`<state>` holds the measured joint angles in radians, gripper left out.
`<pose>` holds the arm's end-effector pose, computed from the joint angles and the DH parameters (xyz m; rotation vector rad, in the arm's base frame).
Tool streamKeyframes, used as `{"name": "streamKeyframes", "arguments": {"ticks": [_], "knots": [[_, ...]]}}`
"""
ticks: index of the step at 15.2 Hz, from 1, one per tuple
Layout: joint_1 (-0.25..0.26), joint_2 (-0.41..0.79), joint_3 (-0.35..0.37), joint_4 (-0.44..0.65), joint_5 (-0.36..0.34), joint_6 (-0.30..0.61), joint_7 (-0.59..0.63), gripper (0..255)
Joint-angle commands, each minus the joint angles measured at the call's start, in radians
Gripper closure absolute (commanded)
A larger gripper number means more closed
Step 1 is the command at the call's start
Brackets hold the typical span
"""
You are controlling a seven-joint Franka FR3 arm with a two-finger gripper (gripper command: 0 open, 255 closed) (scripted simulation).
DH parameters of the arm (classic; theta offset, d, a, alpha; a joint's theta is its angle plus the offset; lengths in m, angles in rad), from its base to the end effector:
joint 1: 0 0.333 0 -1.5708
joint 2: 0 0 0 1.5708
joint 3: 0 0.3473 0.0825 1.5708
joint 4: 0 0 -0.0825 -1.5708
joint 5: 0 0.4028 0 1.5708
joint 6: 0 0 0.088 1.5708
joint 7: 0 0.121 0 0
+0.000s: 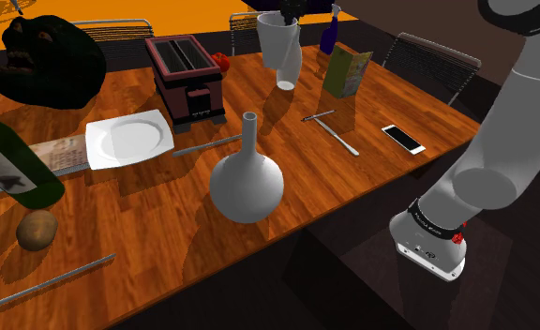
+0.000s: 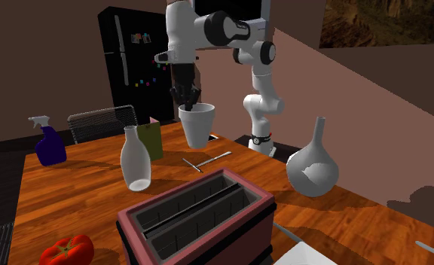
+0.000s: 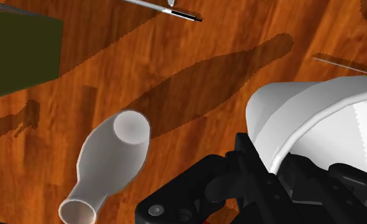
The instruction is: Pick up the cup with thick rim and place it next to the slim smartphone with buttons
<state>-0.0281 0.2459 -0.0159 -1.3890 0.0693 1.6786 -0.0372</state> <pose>0.6648 -0.0203 0.5895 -3.0773 0.0188 -0.0713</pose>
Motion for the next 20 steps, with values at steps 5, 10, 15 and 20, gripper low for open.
{"name": "streamKeyframes", "arguments": {"ticks": [5, 10, 15, 20], "knots": [[-0.036, -0.243, -0.028, -0.317, 0.000, 0.070, -0.069, 255], [-0.064, -0.417, -0.059, -0.513, -0.010, 0.088, -0.128, 255], [-0.096, -0.578, -0.097, -0.671, -0.033, 0.082, -0.189, 255], [-0.134, -0.731, -0.143, -0.798, -0.068, 0.054, -0.255, 255]]}}
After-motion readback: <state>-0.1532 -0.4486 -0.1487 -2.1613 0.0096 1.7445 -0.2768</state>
